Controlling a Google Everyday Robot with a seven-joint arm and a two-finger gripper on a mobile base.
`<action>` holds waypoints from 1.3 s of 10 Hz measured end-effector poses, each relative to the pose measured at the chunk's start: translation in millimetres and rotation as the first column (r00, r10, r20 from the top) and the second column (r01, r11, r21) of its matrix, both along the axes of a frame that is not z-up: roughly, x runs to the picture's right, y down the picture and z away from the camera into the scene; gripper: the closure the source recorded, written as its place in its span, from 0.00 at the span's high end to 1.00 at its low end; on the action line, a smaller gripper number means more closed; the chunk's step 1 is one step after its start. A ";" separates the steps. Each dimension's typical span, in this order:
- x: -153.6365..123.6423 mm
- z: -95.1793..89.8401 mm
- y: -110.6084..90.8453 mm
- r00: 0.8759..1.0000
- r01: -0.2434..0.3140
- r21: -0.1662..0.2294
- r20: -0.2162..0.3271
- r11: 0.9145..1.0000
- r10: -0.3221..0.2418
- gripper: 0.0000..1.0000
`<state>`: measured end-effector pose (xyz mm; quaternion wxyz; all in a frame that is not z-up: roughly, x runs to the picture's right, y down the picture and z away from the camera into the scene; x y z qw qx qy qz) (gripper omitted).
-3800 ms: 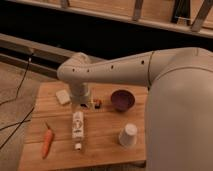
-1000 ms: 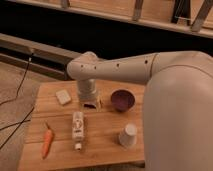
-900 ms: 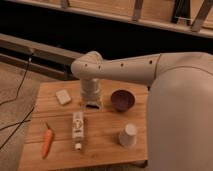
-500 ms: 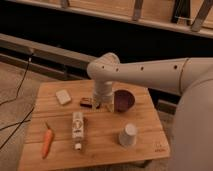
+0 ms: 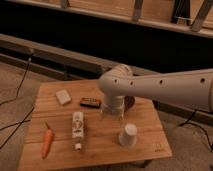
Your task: Place the ceramic cup in the ceramic bowl
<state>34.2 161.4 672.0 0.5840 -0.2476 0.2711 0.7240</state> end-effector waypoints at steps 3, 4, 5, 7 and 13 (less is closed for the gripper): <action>19.8 -23.6 20.1 0.999 -0.015 -0.012 -0.048 1.000 0.014 0.65; 31.4 -32.0 29.3 0.997 -0.023 -0.035 -0.077 0.999 0.020 0.65; 40.7 -36.1 36.0 0.994 -0.029 -0.055 -0.103 0.998 0.023 0.65; 53.5 -33.3 43.7 0.990 -0.044 -0.079 -0.139 0.996 0.033 0.65; 67.5 28.7 46.7 0.990 -0.083 -0.091 -0.122 0.992 0.072 0.65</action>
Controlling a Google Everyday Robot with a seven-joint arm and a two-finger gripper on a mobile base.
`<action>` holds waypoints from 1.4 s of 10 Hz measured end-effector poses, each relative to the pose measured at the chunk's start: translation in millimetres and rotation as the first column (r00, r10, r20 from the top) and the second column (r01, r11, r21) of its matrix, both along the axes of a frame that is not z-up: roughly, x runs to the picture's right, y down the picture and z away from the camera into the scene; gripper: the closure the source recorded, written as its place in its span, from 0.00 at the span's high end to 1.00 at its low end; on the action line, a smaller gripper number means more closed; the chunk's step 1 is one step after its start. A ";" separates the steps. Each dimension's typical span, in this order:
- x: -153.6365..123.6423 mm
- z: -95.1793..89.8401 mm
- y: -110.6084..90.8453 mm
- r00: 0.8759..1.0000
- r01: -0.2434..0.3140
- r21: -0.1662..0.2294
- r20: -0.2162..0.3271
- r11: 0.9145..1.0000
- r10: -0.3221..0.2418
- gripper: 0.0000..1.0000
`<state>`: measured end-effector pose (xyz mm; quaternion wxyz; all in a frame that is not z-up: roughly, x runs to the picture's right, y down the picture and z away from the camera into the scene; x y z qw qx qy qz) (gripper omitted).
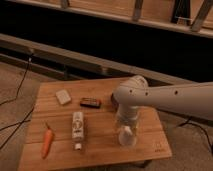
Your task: Place the ceramic cup in the ceramic bowl
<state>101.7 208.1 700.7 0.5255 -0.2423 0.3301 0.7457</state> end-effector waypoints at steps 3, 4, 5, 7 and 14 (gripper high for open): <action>10.1 17.2 5.3 1.000 0.002 -0.032 0.006 0.999 -0.002 0.65; 13.9 18.9 4.4 1.000 0.006 -0.043 0.007 0.999 -0.006 0.65; 15.2 18.8 1.7 1.000 0.011 -0.044 0.008 0.999 -0.011 0.65; 23.0 15.2 -10.2 1.000 0.021 -0.030 -0.002 0.999 -0.021 0.65; 21.9 1.6 -18.4 0.998 0.053 -0.050 -0.024 0.997 -0.054 0.65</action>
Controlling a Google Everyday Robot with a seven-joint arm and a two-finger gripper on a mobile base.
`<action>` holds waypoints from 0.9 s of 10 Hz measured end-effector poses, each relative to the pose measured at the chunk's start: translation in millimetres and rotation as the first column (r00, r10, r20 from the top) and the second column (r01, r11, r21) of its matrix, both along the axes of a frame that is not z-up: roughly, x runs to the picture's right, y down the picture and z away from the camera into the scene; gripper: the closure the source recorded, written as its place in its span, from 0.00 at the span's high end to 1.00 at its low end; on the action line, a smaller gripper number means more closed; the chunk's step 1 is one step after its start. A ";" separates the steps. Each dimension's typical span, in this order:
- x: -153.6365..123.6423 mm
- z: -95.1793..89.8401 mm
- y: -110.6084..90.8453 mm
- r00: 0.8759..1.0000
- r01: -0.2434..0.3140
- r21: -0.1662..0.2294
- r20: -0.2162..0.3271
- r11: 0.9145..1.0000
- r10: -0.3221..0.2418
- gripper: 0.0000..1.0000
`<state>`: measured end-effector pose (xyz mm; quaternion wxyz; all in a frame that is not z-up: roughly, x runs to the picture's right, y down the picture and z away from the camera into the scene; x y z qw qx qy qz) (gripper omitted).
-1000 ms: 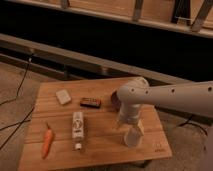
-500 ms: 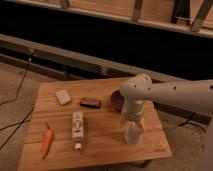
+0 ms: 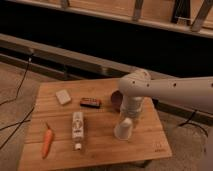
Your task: Place the ceramic cup in the ceramic bowl
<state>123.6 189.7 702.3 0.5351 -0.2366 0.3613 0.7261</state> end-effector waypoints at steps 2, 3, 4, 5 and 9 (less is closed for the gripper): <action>-7.6 5.3 5.8 1.000 0.010 -0.023 0.003 1.000 -0.010 0.65; -10.9 9.0 7.5 1.000 0.011 -0.026 0.007 1.000 -0.011 0.65; -13.9 12.1 7.7 1.000 0.008 -0.026 0.011 1.000 -0.007 0.65; -16.2 15.2 5.4 1.000 -0.001 -0.018 0.014 1.000 0.001 0.65; -10.5 12.8 -12.5 1.000 0.008 0.003 0.008 1.000 -0.008 0.65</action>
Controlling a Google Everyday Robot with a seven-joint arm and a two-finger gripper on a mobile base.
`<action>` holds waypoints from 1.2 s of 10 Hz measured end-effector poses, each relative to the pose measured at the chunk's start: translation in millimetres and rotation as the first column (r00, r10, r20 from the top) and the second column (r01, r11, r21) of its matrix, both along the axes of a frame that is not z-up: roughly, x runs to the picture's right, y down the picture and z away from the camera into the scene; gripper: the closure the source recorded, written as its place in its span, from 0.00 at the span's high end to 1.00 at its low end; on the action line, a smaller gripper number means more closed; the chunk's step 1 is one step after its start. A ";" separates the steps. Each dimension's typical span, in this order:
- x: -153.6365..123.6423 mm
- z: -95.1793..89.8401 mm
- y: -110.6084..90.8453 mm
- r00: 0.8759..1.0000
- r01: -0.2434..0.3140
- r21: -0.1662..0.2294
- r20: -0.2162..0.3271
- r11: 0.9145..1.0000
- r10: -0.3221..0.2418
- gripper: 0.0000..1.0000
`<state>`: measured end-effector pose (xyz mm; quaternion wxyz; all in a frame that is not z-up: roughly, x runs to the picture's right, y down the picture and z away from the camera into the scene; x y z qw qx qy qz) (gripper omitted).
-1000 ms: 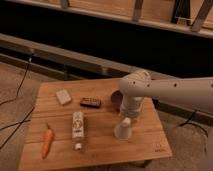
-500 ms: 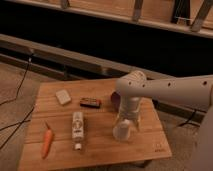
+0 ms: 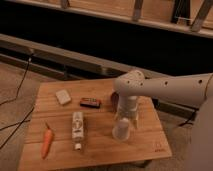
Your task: Place the ceramic cup in the ceramic bowl
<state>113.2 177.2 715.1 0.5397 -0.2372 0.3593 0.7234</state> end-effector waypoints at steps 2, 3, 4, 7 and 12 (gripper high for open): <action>1.2 -4.1 -10.4 1.000 0.017 0.010 -0.002 1.000 -0.017 0.65; 0.2 -5.7 -13.3 1.000 0.023 0.010 -0.001 1.000 -0.023 0.65; -0.7 -6.9 -16.0 1.000 0.023 0.014 0.001 1.000 -0.023 0.65; -12.0 -6.2 -24.9 1.000 0.008 0.039 0.029 0.999 -0.009 0.65; -26.1 2.6 -11.8 0.998 -0.020 0.025 0.068 0.999 0.018 0.65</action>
